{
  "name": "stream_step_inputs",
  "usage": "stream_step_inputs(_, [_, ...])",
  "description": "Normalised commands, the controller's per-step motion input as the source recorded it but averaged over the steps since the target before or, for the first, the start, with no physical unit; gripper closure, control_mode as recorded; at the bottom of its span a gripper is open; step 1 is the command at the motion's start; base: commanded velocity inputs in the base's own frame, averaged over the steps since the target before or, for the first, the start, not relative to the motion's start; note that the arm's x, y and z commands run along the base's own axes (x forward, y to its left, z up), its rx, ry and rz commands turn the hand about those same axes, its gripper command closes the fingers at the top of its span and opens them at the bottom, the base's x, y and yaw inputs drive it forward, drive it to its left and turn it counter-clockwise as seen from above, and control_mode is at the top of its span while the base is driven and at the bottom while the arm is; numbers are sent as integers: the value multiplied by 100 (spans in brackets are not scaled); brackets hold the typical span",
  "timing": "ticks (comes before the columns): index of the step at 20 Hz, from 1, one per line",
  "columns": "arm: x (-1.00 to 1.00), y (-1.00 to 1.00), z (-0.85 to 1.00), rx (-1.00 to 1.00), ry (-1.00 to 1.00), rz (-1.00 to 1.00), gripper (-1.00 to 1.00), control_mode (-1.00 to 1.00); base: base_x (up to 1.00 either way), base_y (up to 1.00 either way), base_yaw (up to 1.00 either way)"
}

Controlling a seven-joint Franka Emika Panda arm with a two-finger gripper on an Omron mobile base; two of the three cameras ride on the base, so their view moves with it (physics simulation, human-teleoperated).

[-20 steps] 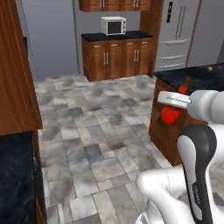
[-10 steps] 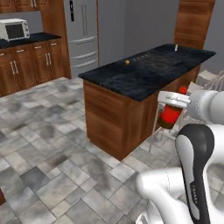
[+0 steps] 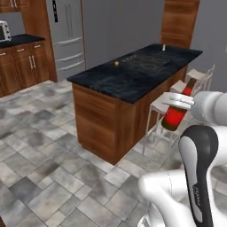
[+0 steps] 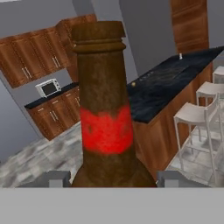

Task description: Open the cabinet directly in front. Then move the beer and the cup to the dining counter with the candle on it.

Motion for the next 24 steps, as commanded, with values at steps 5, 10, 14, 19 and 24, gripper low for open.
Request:
stream_step_inputs(5, [0,0,0,0,0,0,100,100,34,41,-49])
stream_step_inputs(10, [0,0,0,0,0,0,100,100,21,41,-57])
stream_step_inputs(14, [0,0,0,0,0,0,100,100,30,89,-52])
stream_step_inputs(19, [0,0,0,0,0,0,100,100,40,100,-27])
stream_step_inputs(24, [0,0,0,0,0,0,100,100,38,100,-15])
